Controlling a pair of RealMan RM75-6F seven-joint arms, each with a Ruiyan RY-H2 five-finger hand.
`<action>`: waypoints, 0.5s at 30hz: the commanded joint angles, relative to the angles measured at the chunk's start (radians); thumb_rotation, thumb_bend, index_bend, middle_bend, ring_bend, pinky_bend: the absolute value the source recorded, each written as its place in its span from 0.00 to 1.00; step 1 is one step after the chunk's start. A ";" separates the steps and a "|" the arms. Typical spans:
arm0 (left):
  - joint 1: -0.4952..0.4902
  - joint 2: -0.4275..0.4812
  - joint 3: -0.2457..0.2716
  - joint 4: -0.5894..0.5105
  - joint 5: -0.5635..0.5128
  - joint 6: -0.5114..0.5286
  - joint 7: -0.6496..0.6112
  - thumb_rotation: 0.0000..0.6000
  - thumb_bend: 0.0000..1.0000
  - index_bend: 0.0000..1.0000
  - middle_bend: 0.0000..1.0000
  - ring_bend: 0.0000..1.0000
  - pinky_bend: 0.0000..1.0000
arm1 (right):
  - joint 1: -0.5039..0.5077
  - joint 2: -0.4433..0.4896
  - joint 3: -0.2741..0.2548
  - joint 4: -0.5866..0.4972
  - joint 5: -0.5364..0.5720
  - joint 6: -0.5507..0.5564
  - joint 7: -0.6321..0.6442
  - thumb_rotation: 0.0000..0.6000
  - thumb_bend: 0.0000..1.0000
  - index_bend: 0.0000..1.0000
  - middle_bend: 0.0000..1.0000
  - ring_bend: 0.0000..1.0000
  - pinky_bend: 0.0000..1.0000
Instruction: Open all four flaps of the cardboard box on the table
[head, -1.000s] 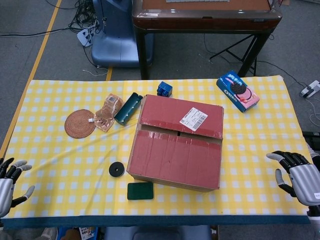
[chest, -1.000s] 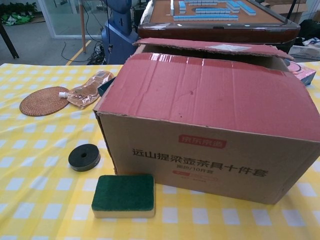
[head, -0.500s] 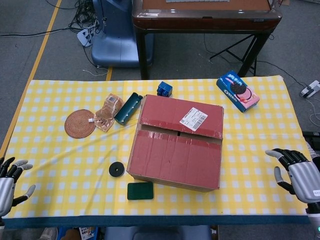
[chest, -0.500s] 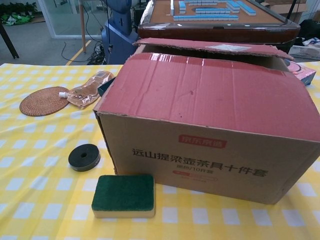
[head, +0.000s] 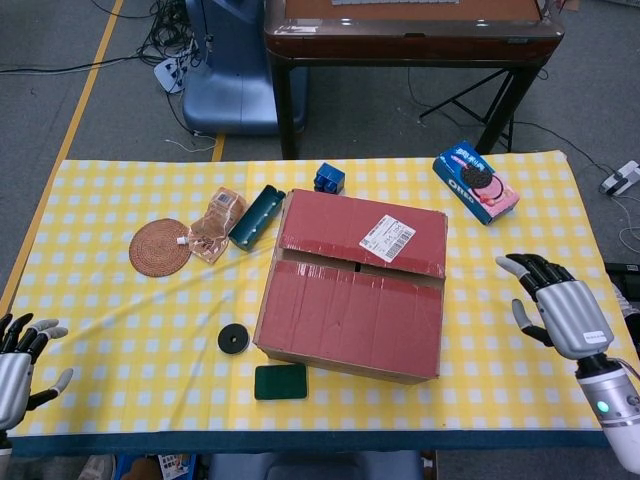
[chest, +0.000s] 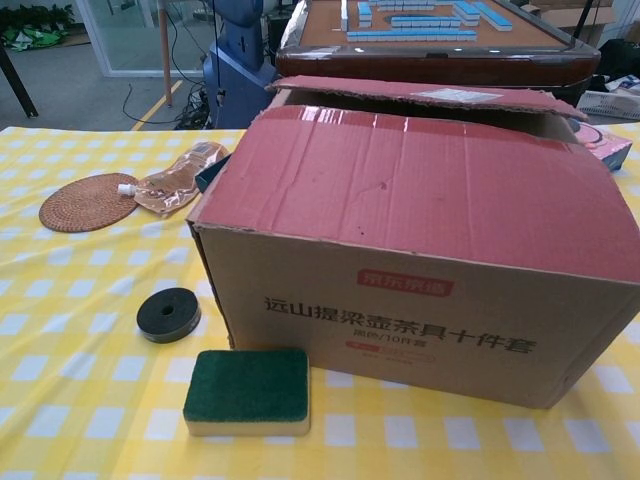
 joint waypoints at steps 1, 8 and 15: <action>0.000 -0.001 -0.002 0.003 -0.003 0.001 -0.003 1.00 0.28 0.38 0.25 0.11 0.00 | 0.071 -0.030 0.048 -0.017 0.080 -0.095 -0.049 1.00 0.39 0.10 0.10 0.07 0.20; 0.001 -0.004 0.001 0.016 -0.011 -0.005 -0.013 1.00 0.28 0.38 0.25 0.11 0.00 | 0.178 -0.090 0.086 -0.007 0.174 -0.222 -0.122 1.00 0.36 0.05 0.01 0.00 0.14; 0.002 -0.006 0.000 0.028 -0.016 -0.005 -0.028 1.00 0.28 0.38 0.25 0.11 0.00 | 0.254 -0.155 0.102 0.034 0.242 -0.295 -0.172 1.00 0.35 0.03 0.00 0.00 0.14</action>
